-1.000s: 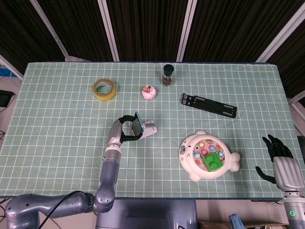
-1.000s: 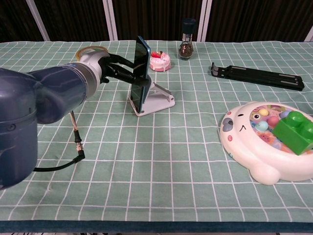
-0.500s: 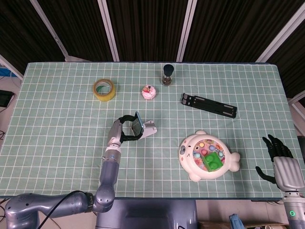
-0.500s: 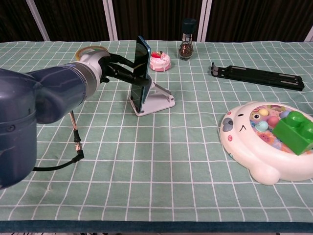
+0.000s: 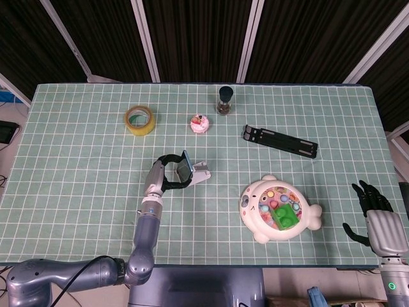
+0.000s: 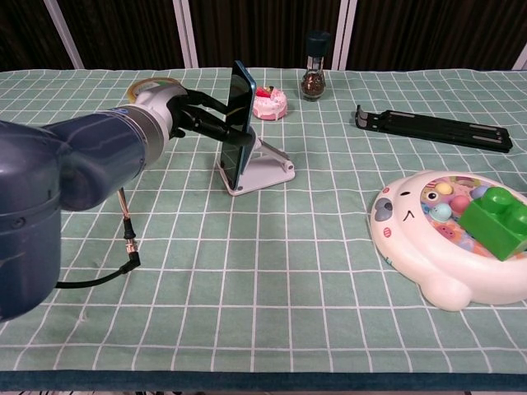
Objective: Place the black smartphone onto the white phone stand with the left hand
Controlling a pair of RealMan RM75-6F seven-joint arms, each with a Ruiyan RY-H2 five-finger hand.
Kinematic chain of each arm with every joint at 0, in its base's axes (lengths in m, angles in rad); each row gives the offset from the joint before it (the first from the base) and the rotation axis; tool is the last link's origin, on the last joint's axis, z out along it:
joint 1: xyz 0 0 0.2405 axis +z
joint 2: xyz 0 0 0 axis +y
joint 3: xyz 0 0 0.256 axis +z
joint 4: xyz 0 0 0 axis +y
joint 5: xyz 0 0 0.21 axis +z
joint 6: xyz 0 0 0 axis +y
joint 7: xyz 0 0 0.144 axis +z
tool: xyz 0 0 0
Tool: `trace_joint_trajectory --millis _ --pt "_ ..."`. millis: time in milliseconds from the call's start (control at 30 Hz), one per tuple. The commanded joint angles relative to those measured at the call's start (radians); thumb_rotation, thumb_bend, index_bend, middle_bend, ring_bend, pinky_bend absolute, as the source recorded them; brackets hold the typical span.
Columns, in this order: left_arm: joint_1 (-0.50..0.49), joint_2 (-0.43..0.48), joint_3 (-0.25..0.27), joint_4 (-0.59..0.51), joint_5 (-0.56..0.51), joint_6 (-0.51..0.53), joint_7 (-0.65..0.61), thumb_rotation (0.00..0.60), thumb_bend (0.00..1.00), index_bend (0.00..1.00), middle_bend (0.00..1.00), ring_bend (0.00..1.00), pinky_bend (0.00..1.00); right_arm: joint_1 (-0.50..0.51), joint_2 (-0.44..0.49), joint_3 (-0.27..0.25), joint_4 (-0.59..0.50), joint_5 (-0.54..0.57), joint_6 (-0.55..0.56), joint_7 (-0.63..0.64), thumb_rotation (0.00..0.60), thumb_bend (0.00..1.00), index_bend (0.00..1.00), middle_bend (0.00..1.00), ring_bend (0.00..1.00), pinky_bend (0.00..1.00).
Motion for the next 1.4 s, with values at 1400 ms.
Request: trace_joint_trajectory --millis 1400 --pt "0.017 0.042 0.053 -0.032 0.015 -0.029 0.007 0.6 0.24 0.05 0.02 0.0 0.0 0.0 0.0 -0.001 0.001 -0.002 0.001 0.0 0.6 0.36 0.08 0.0 0.0 0.15"
